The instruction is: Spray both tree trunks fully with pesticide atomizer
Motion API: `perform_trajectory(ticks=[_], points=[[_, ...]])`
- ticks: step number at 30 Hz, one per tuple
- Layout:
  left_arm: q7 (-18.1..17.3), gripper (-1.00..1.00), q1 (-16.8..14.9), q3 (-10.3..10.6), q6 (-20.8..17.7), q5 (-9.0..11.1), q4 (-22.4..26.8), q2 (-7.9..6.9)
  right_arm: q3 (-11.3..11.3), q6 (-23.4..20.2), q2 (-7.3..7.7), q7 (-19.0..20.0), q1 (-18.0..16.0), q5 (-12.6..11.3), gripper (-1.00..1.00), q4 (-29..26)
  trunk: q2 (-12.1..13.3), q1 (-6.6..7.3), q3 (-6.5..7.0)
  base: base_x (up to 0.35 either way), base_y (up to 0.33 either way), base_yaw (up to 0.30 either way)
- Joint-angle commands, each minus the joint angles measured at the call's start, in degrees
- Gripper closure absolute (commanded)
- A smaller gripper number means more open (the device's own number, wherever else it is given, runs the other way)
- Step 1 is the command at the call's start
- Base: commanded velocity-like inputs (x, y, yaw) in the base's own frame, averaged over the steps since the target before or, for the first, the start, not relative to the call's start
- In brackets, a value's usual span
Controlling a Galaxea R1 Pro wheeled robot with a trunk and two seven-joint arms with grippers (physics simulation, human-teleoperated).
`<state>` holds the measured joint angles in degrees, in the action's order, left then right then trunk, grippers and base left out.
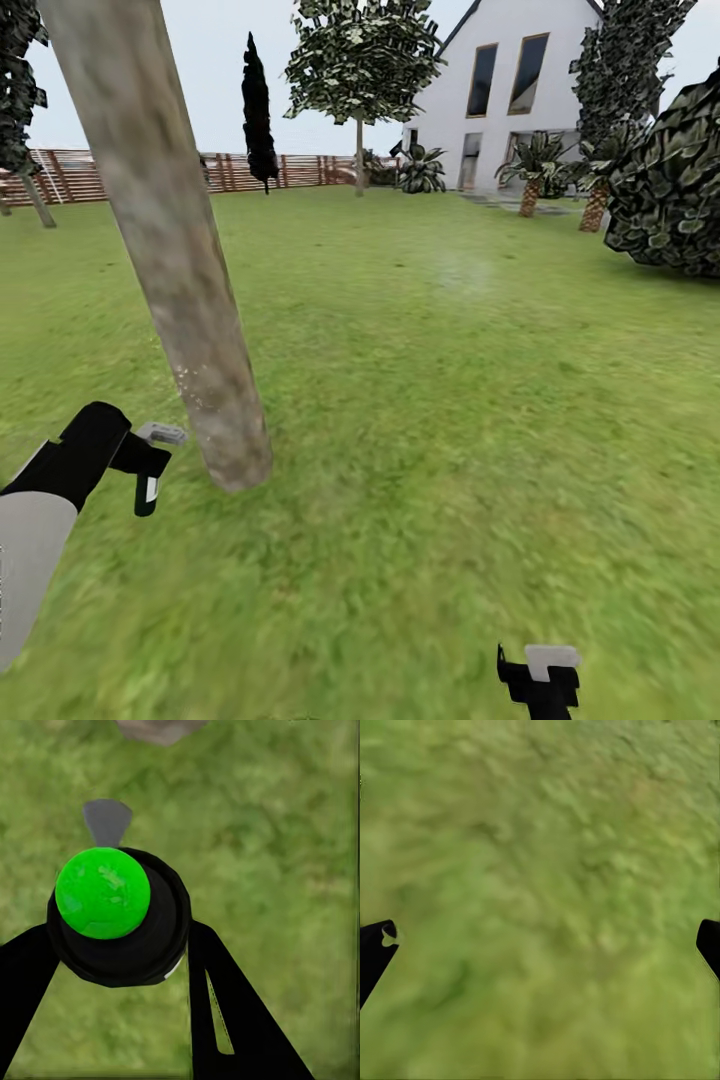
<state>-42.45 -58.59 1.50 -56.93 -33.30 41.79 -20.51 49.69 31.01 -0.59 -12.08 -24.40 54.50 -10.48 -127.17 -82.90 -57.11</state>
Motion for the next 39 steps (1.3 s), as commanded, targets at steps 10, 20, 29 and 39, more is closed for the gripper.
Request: perform_trajectory(ticks=[10,20,29,39], points=[[-0.5,1.0,0.5,-0.1,-0.1,-0.7,0.0,0.87,0.3,0.1,-0.02,-0.3,0.0,0.6,-1.0,0.0,0.0,0.01,-0.05,0.1,-0.265,0.169],[3.7,1.0,2.4,-4.7,0.0,-0.6,-1.1,2.53,0.3,0.1,-0.02,-0.3,0.0,0.6,-1.0,0.0,0.0,0.01,-0.05,0.176,-0.242,0.124],[4.1,1.0,5.2,-7.2,0.4,-0.6,-1.8,2.9,0.3,0.1,0.07,-0.4,0.0,0.6,-1.0,0.0,0.0,0.01,-0.05,0.108,-0.257,0.07],[5.5,1.0,5.7,-7.8,0.6,-0.6,-3.8,2.93,0.3,0.1,-0.02,-0.4,0.0,0.6,-1.0,0.0,0.0,0.01,-0.05,0.1,-0.265,0.026]])
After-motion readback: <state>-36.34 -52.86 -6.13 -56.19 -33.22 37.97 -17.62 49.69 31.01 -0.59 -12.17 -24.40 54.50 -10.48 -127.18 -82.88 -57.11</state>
